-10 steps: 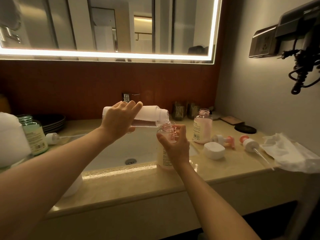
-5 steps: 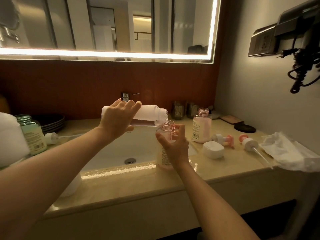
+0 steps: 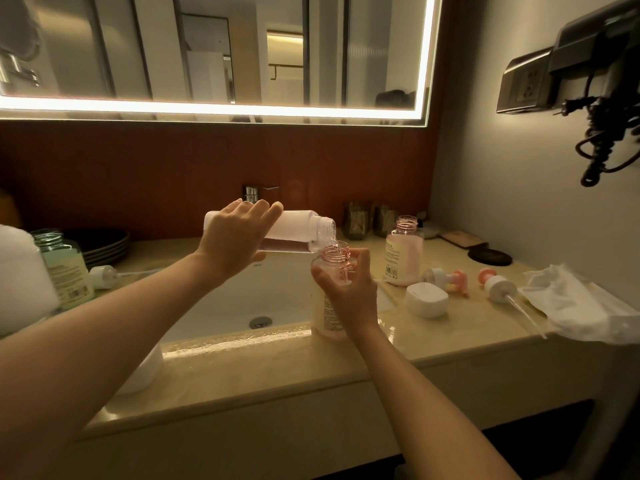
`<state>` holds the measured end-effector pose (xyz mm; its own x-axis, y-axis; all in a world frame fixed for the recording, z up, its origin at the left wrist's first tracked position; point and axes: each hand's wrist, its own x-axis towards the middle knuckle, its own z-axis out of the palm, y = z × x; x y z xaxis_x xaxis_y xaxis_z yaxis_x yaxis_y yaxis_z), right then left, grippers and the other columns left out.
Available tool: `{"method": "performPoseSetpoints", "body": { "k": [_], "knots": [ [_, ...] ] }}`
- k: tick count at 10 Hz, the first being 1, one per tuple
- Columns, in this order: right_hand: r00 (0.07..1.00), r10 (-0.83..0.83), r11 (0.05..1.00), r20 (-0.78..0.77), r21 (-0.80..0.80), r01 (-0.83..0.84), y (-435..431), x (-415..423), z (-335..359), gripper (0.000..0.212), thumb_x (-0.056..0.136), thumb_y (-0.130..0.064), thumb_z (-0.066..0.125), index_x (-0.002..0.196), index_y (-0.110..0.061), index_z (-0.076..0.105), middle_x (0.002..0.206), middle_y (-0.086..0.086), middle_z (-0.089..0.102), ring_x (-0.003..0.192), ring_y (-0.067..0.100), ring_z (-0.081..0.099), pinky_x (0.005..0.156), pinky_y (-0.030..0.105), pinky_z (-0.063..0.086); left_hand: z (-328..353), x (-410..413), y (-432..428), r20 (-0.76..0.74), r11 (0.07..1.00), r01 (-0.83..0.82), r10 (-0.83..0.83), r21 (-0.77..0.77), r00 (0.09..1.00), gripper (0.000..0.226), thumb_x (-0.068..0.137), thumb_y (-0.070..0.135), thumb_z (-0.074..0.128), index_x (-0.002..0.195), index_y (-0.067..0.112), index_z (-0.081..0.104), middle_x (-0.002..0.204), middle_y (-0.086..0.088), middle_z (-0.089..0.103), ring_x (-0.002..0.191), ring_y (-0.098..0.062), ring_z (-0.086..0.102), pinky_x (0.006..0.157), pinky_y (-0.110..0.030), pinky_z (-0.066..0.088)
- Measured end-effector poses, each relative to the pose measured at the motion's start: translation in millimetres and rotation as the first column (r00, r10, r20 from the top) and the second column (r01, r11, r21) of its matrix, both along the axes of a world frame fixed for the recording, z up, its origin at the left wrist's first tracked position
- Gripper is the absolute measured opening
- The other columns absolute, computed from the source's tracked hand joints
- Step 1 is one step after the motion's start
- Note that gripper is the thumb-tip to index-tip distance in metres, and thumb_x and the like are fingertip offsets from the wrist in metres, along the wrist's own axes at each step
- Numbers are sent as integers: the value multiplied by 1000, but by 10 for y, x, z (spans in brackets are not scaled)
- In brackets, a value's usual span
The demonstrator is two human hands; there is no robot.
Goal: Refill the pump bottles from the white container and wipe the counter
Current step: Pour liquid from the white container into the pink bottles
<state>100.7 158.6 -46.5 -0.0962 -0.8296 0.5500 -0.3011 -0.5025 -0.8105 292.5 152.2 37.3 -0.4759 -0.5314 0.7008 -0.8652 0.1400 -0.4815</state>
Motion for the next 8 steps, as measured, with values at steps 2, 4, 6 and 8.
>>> {"method": "performPoseSetpoints", "body": {
  "k": [2, 4, 6, 8],
  "knots": [
    [1000, -8, 1000, -10, 1, 8, 5, 9, 3, 65, 67, -54, 65, 113, -20, 35, 116, 4, 59, 93, 16, 58, 75, 25, 44, 18, 6, 9, 16, 1000, -19, 18, 14, 1000, 92, 38, 25, 94, 113, 9, 44, 91, -12, 65, 71, -30, 67, 50, -35, 54],
    [1000, -17, 1000, -13, -8, 17, -5, -3, -12, 58, 71, -48, 71, 108, -23, 34, 114, 6, 60, 92, 19, 60, 75, 28, 48, 32, 8, 7, 24, 999, -30, 30, 19, 999, 92, 37, 27, 94, 112, 9, 44, 91, -13, 65, 72, -30, 67, 50, -35, 54],
    [1000, -23, 1000, -18, -19, 23, 19, 2, 7, 65, 64, -56, 63, 111, -21, 35, 113, 5, 61, 91, 19, 61, 78, 33, 53, 38, 13, 1, 31, 1000, -25, 25, 6, 999, 92, 38, 27, 94, 113, 10, 43, 92, -12, 65, 73, -29, 67, 49, -35, 53],
    [1000, -19, 1000, -17, -17, 19, 23, -9, 12, 61, 72, -44, 73, 113, -17, 36, 114, 6, 61, 88, 15, 57, 78, 31, 51, 29, 35, -31, 26, 999, -28, 27, 25, 999, 91, 43, 26, 93, 116, 11, 40, 95, -13, 64, 76, -31, 66, 50, -37, 55]
  ]
}}
